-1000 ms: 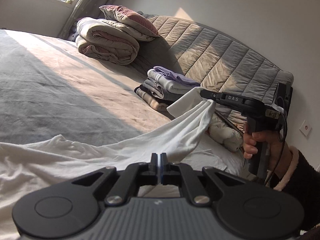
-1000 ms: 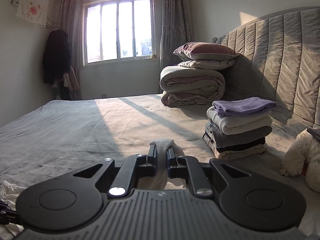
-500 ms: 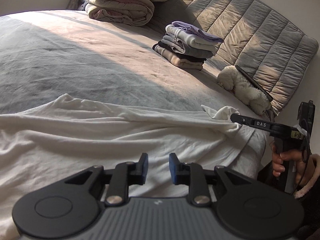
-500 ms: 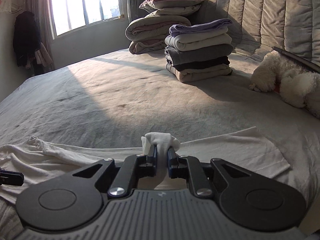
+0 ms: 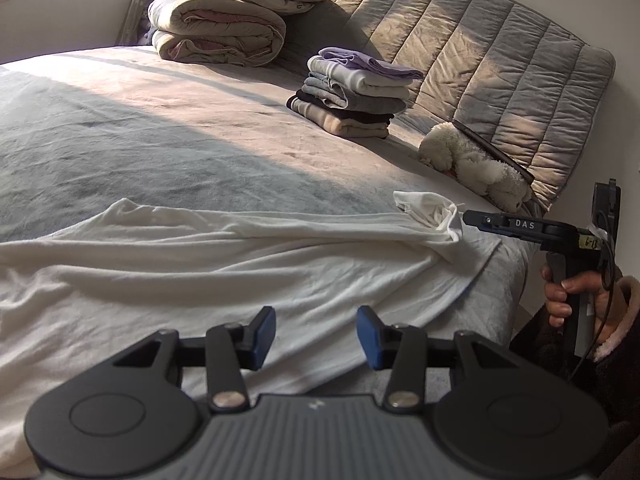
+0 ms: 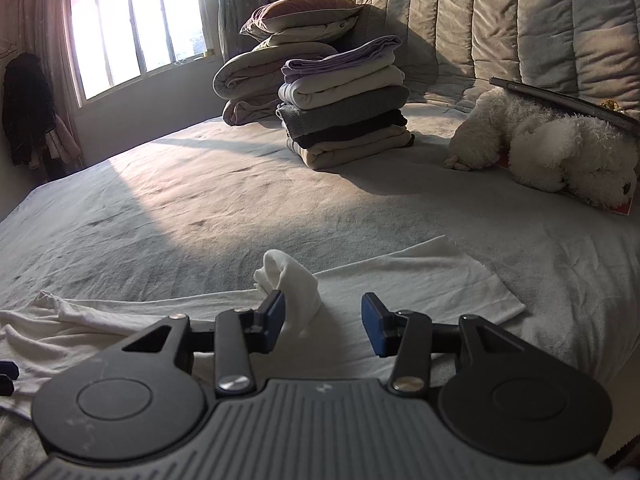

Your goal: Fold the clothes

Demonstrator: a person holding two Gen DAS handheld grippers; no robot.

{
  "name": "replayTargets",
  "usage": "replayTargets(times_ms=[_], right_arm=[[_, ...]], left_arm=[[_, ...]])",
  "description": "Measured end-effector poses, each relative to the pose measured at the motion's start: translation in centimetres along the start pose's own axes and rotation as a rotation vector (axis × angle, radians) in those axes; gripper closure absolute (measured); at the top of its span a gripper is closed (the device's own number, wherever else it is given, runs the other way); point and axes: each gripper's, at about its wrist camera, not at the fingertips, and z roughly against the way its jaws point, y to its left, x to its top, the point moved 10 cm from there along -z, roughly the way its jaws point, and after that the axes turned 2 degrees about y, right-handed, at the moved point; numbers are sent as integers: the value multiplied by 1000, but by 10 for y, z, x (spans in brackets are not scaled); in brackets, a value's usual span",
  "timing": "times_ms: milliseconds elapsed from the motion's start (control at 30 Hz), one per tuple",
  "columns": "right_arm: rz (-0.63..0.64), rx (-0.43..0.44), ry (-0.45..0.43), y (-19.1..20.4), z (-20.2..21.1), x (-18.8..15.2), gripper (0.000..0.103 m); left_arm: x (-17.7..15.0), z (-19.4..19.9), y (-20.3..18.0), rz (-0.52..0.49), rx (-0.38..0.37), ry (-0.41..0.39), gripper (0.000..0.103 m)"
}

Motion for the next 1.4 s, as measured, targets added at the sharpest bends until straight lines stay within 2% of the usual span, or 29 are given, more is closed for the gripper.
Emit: replayTargets(times_ms=[100,200,267,333,433,567,733,867,967,1033,1100,1200,1300,1367,1400], right_arm=[[12,125,19,28,5,-1,56],[-49,283,125,52,0,-14,56],[-140,379,230,64,-8,-29,56],[-223,429,297,68,-16,-41,57],[-300,474,316,70,-20,-45,58],[-404,506,304,68,-26,-42,60],[-471,514,257,67,-30,-35,63],[-421,494,227,70,-26,-31,66],[-380,478,206,69,-23,-30,81],[-359,469,195,68,-21,-30,96],[-333,476,202,69,-20,-27,99],[-282,477,211,69,-13,-22,100],[-216,463,195,70,-8,-18,100],[-182,455,189,72,-9,-19,97],[-178,457,193,73,-10,-20,91]], left_arm=[[0,4,-4,-15,6,-27,63],[-5,3,-4,-31,28,-22,63],[-10,0,-1,-40,54,-6,63],[-16,-2,3,-42,78,7,63],[-19,-4,6,-49,97,8,63],[-19,-7,6,-69,130,3,66],[-14,-9,8,-55,168,2,103],[-10,-1,7,-55,166,-42,103],[-5,11,4,-56,133,-77,103],[-5,17,1,-60,105,-84,103],[-6,22,-2,-57,71,-88,103],[-9,28,-4,-36,10,-89,103],[-16,26,-4,-51,6,-50,103],[-23,21,-3,-51,11,-11,103],[-27,17,-2,-48,11,12,103]])
